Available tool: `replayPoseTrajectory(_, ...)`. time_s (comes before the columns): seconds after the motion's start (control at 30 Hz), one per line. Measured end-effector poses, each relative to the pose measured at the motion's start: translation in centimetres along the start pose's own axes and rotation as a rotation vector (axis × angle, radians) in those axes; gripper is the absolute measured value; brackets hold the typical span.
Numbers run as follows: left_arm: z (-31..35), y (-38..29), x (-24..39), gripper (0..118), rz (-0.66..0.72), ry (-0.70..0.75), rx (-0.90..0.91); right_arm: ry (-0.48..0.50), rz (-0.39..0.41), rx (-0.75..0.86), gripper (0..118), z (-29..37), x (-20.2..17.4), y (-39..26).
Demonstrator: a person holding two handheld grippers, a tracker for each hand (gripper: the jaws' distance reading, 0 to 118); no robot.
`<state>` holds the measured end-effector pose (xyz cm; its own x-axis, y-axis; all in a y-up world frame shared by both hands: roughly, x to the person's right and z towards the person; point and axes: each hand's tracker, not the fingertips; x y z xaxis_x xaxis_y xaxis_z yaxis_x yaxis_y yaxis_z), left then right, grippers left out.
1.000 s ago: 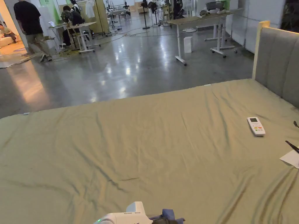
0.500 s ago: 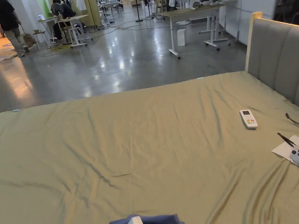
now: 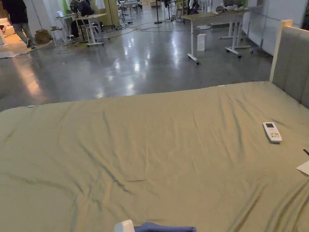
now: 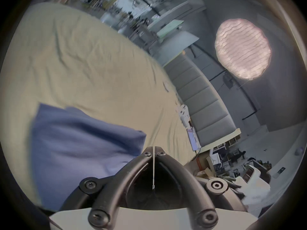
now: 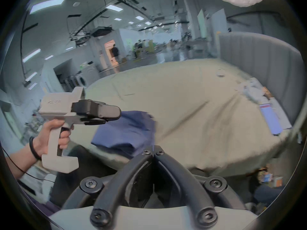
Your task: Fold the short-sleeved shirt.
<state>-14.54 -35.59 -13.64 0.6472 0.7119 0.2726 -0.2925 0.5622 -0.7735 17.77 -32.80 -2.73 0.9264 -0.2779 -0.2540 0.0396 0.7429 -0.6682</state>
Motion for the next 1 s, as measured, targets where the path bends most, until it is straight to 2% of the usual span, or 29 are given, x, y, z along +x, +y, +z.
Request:
replayPoseTrajectory(0.13, 5.7, 0.9, -2.0, 1, 0.024, 0.05, 0.05, 0.161, -0.054, -0.07, 0, -9.3, -0.6, 3.4)
replayPoseTrajectory(0.23, 8.2, 1.1, -5.3, 6, 0.068, 0.124, 0.068, 0.168, -0.201, -0.239, 0, -15.6, 0.5, 3.7)
replayPoseTrajectory(0.3, 9.2, 1.1, -7.4, 34, 0.12, 0.166, 0.083, 0.041, -0.196, -0.367, 0, -18.6, 1.7, 2.6)
replayPoseTrajectory(0.33, 9.4, 1.2, -8.5, 57, 0.148, 0.171, 0.07, 0.024, -0.176, -0.391, 0, -19.3, 2.4, 1.7)
replayPoseTrajectory(0.37, 9.2, 1.0, -8.5, 84, 0.169, 0.17, 0.054, 0.131, -0.194, -0.298, 0, -18.8, 3.2, 1.3)
replayPoseTrajectory(0.4, 9.1, 1.0, -9.2, 100, 0.174, 0.171, 0.045, 0.124, -0.229, -0.295, 1, -18.4, 3.5, 1.1)
replayPoseTrajectory(0.43, 8.9, 1.1, -9.9, 108, 0.175, 0.177, 0.035, 0.125, -0.291, -0.294, 1, -18.0, 3.7, 1.1)
replayPoseTrajectory(0.47, 8.7, 1.1, -10.5, 109, 0.175, 0.184, 0.021, 0.115, -0.306, -0.3, 1, -18.1, 3.7, 0.9)
replayPoseTrajectory(0.53, 7.9, 1.4, -12.3, 109, 0.174, 0.18, 0.001, 0.109, -0.262, -0.298, 0, -17.9, 3.0, 1.1)
replayPoseTrajectory(0.6, 6.6, 1.8, -13.6, 110, 0.2, 0.139, -0.036, 0.106, -0.26, -0.301, 0, -17.8, 3.1, 1.2)
replayPoseTrajectory(0.8, 2.0, 1.8, -17.9, 109, 0.407, -0.059, -0.085, 0.13, -0.3, -0.301, 1, -17.8, 3.5, 1.1)
replayPoseTrajectory(0.87, 1.5, 2.2, -17.7, 109, 0.371, -0.073, -0.064, 0.132, -0.303, -0.298, 1, -17.7, 3.4, 1.0)
replayPoseTrajectory(0.9, 2.1, 2.6, -13.0, 109, 0.373, -0.082, -0.063, 0.13, -0.3, -0.296, 1, -17.7, 3.3, 1.0)
replayPoseTrajectory(1.0, -0.1, 2.4, -11.5, 109, 0.376, -0.106, -0.143, 0.13, -0.297, -0.296, 1, -18.0, 3.4, 0.9)
